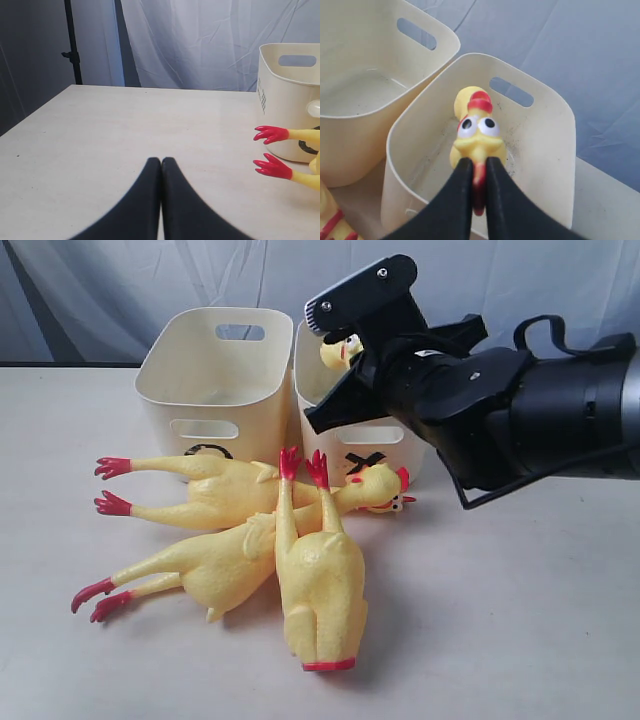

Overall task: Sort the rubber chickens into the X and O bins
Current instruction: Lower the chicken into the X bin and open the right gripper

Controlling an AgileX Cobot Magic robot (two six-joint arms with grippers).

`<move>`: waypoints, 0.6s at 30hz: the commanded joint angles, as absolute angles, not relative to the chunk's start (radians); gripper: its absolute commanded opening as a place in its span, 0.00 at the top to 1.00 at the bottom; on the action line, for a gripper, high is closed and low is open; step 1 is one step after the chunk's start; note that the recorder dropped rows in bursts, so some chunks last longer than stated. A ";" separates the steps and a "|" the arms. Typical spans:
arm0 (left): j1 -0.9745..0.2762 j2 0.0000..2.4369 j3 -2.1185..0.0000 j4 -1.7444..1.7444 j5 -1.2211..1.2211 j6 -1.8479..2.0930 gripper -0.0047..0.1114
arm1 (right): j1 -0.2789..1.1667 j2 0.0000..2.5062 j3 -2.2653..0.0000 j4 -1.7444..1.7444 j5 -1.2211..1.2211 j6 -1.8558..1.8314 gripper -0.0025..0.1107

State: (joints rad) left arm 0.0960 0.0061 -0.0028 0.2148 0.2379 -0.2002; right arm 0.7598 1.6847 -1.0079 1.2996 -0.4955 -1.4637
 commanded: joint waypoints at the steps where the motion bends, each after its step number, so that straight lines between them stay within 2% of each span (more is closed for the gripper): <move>1: 0.097 0.000 0.000 0.221 0.238 -0.201 0.96 | 0.756 1.700 -1.023 1.311 -0.504 -1.462 0.99; 7: 0.097 0.000 0.000 0.221 0.238 -0.201 0.96 | 0.756 1.710 -1.023 1.318 -0.511 -1.462 0.96; 9: 0.097 0.000 0.000 0.221 0.238 -0.201 0.96 | 0.756 1.710 -1.023 1.318 -0.518 -1.462 0.86; 14: 0.097 0.000 0.000 0.221 0.238 -0.201 0.96 | 0.756 1.710 -1.023 1.318 -0.567 -1.462 0.49; 16: 0.097 0.000 0.000 0.221 0.238 -0.201 0.96 | 0.756 1.710 -1.023 1.320 -0.578 -1.462 0.43; 18: 0.097 0.000 0.000 0.221 0.238 -0.201 0.96 | 0.756 1.710 -1.023 1.331 -0.580 -1.462 0.43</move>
